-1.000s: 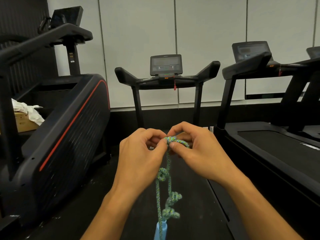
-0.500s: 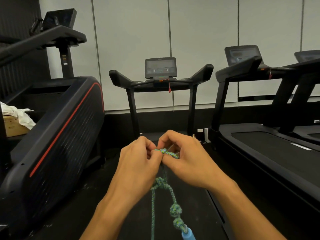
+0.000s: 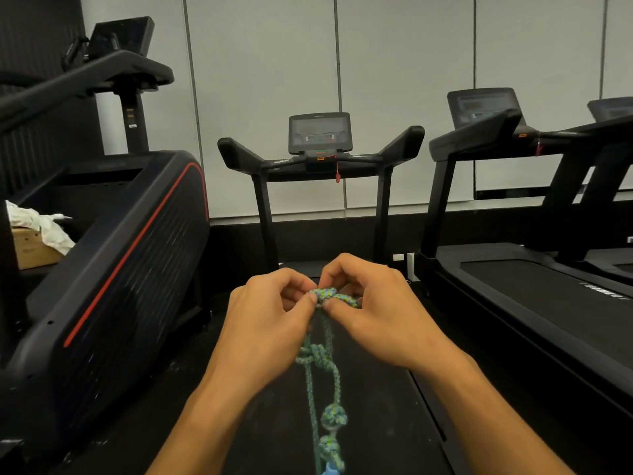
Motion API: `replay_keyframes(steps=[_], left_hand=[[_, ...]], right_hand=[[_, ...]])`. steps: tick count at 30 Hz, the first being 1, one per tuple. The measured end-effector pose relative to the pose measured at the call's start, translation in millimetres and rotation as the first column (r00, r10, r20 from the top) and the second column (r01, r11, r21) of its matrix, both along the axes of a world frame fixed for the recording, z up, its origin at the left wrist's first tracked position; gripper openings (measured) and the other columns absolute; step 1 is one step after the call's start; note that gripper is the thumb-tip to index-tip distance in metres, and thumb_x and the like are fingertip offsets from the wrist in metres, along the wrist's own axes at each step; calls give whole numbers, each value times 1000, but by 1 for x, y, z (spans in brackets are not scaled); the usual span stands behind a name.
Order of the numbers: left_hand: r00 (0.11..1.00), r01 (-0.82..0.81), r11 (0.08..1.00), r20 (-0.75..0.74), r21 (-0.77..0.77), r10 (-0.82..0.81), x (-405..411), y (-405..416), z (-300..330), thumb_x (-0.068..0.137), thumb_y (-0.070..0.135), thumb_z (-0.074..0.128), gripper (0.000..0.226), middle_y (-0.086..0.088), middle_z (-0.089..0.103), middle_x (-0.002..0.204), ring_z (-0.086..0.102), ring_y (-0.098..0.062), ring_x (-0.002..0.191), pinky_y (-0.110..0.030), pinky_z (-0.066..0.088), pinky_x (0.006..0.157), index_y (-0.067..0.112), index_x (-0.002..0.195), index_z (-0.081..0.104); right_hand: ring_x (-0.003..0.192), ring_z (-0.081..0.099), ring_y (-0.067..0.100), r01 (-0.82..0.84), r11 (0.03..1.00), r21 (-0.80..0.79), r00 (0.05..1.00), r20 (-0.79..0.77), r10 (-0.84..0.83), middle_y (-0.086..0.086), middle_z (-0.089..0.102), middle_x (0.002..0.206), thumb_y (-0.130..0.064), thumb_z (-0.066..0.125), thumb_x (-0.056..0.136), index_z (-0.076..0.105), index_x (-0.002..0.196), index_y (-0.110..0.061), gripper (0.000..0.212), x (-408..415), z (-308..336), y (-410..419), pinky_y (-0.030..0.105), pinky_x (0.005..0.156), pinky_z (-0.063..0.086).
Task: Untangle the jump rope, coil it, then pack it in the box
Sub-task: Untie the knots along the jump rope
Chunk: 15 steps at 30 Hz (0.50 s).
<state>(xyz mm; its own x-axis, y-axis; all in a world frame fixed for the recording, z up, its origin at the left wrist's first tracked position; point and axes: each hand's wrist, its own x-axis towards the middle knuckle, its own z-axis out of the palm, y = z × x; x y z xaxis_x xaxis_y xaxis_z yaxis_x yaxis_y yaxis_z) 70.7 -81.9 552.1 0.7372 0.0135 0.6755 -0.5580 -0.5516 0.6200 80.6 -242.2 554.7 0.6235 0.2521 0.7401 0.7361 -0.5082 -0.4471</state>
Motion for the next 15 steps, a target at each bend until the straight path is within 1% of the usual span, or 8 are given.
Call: replay_keyframes(steps=[2, 5, 7, 9, 10, 12, 14, 15], left_hand=[[1000, -4, 1000, -15, -16, 4, 1, -2, -1, 88, 11, 69, 16, 4, 73, 68, 71, -5, 59, -33, 62, 65, 25, 81, 71], [1000, -23, 986, -17, -162, 20, 1, -7, -1, 87, 9, 65, 15, 0, 73, 68, 71, -6, 56, -39, 62, 67, 20, 78, 68], [999, -46, 966, 3, -255, 48, 0, -13, -2, 86, 9, 62, 13, -1, 71, 68, 71, -8, 55, -43, 61, 67, 18, 78, 64], [999, -22, 950, 32, -311, 33, 0, -17, -4, 87, 7, 61, 13, -2, 71, 70, 71, -10, 57, -46, 61, 66, 18, 81, 63], [999, -1, 953, 50, -302, 17, 1, -17, -5, 89, 7, 61, 14, -1, 70, 72, 70, -11, 58, -46, 61, 66, 19, 84, 64], [997, 38, 975, 73, -217, -23, 2, -14, -5, 90, 9, 63, 18, 5, 70, 75, 69, -10, 62, -44, 60, 67, 25, 93, 69], [996, 48, 993, 74, -110, -40, 4, -10, -5, 88, 13, 67, 21, 10, 69, 75, 68, -6, 66, -37, 60, 70, 29, 100, 74], [996, 39, 996, 77, -75, -33, 3, -8, -4, 87, 15, 69, 20, 11, 70, 75, 67, -3, 66, -32, 59, 70, 29, 99, 76]], right_hand=[[73, 64, 15, -12, 1000, 5, 1000, -10, 12, -6, 68, 79, -14, 68, 84, 61, 86, -29, 18, 1, 0, -1, 43, 68, 53], [76, 67, 19, -48, 997, 53, 998, -25, 50, -6, 69, 83, -12, 68, 83, 61, 86, -29, 19, 3, -1, -1, 48, 70, 54], [79, 68, 19, -60, 994, 86, 998, -22, 62, -6, 69, 83, -9, 67, 82, 61, 86, -28, 20, 4, -1, 0, 49, 72, 55], [80, 68, 17, -59, 991, 118, 998, -14, 62, -6, 69, 82, -8, 67, 82, 61, 86, -27, 20, 5, -1, 0, 49, 72, 55], [80, 68, 17, -56, 990, 131, 998, -13, 59, -6, 69, 82, -8, 68, 83, 62, 87, -26, 20, 5, 0, -1, 49, 72, 55], [82, 68, 14, -55, 989, 141, 998, -18, 58, -5, 70, 84, -7, 69, 84, 63, 87, -27, 21, 5, 0, -2, 50, 72, 56], [83, 69, 12, -49, 991, 123, 999, -19, 51, -5, 70, 85, -7, 69, 84, 63, 88, -27, 22, 5, 0, -3, 48, 73, 56], [83, 69, 12, -44, 992, 114, 999, -18, 47, -6, 70, 85, -7, 69, 84, 63, 87, -28, 22, 5, 0, -4, 48, 74, 56]])
